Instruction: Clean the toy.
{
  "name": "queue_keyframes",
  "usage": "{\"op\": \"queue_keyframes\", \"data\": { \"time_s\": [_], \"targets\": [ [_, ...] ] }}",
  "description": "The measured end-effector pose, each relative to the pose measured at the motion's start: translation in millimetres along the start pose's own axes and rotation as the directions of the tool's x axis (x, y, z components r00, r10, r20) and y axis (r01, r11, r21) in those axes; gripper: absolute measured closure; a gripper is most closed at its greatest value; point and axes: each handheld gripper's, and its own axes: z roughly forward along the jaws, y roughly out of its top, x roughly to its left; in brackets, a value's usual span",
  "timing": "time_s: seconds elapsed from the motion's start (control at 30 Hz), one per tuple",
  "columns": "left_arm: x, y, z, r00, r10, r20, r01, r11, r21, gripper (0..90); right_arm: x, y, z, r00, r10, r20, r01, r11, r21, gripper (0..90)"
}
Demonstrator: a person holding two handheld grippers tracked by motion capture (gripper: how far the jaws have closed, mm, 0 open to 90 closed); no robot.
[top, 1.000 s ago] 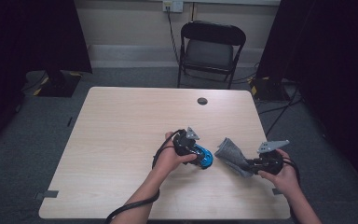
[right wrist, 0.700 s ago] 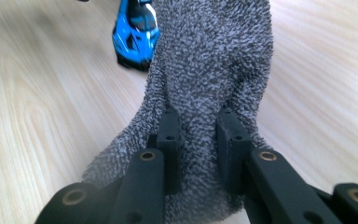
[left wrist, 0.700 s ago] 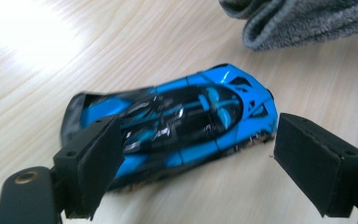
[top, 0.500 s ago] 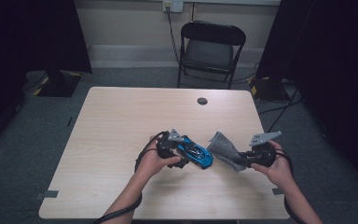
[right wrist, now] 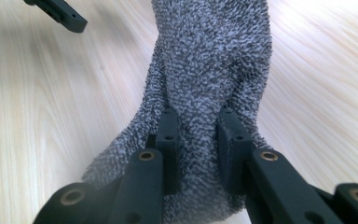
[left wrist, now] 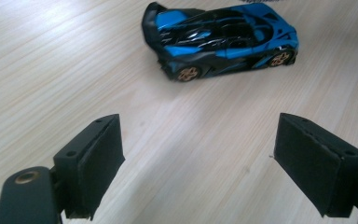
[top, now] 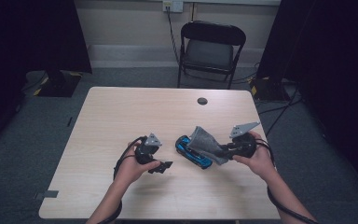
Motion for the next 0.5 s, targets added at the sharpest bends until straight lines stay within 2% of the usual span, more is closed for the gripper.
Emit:
{"op": "queue_keyframes", "data": {
  "time_s": [0.27,0.33,0.5],
  "targets": [
    [9.4,-16.3,-15.5,0.9998,-0.016,-0.011,0.016,0.9998,-0.008,15.1,14.2,26.9,33.9,0.9967,-0.056,-0.058,0.057,0.998,0.005,73.4],
    [11.8,-19.6,-18.5,0.9995,-0.03,0.004,0.03,0.9995,0.008,15.2,19.2,32.4,43.2,0.9944,-0.073,-0.076,0.074,0.997,0.011,73.4],
    [19.4,-27.3,-28.8,0.9988,-0.049,-0.006,0.049,0.9987,-0.012,15.2,31.8,43.3,70.2,0.9873,-0.103,-0.121,0.106,0.994,0.019,73.3]
  ]
}}
